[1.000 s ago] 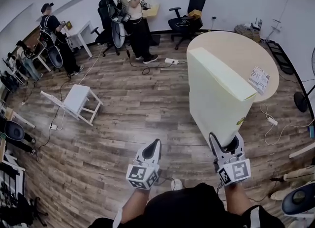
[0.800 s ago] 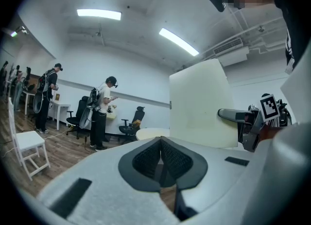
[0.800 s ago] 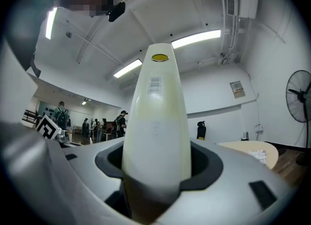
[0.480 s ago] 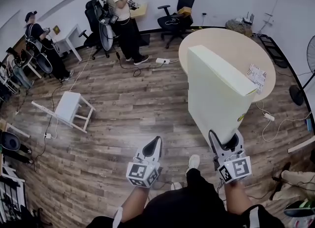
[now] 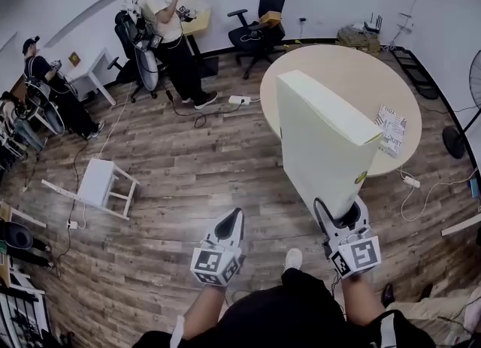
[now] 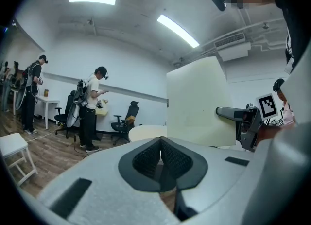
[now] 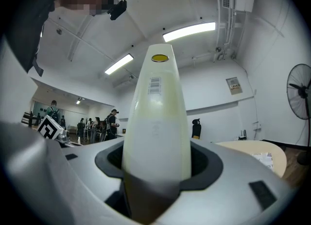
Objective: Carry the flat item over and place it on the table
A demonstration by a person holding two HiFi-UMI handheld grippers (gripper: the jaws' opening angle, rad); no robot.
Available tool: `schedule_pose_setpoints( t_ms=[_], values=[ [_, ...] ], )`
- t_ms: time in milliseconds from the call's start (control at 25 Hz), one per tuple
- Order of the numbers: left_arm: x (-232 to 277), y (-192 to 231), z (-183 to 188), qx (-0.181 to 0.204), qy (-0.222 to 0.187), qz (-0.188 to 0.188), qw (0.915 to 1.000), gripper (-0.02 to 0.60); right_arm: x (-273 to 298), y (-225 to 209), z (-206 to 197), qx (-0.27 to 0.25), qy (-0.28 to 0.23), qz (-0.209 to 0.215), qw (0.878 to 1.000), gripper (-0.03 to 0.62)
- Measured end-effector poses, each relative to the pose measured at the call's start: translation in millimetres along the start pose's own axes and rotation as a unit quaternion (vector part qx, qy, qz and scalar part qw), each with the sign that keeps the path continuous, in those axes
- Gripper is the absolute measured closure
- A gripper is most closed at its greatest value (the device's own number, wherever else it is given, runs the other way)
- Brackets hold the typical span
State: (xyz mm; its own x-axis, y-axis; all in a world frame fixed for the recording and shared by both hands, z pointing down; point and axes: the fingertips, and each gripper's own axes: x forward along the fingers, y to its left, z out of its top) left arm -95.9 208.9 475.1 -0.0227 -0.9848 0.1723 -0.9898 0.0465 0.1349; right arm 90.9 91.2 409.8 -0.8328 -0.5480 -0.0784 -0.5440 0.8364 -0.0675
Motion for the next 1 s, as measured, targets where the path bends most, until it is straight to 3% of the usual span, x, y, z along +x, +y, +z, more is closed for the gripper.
schedule_pose_setpoints(
  t_ms=[360, 680, 1000],
  values=[
    [98.8, 1.5, 17.9, 0.006, 0.009, -0.004, 0.9999, 0.575, 64.3, -80.2, -8.2, 0.014, 0.0, 0.011, 1.0, 0.316],
    [155.0, 8.2, 25.3, 0.003, 0.012, -0.02, 0.9997, 0.575, 103.1, -116.7, -17.3, 0.011, 0.004, 0.009, 1.0, 0.316],
    [227.0, 60.6, 57.3, 0.017, -0.021, -0.031, 0.9992, 0.575, 170.0, -147.9, -23.2, -0.003, 0.005, -0.013, 1.0, 0.316]
  ],
)
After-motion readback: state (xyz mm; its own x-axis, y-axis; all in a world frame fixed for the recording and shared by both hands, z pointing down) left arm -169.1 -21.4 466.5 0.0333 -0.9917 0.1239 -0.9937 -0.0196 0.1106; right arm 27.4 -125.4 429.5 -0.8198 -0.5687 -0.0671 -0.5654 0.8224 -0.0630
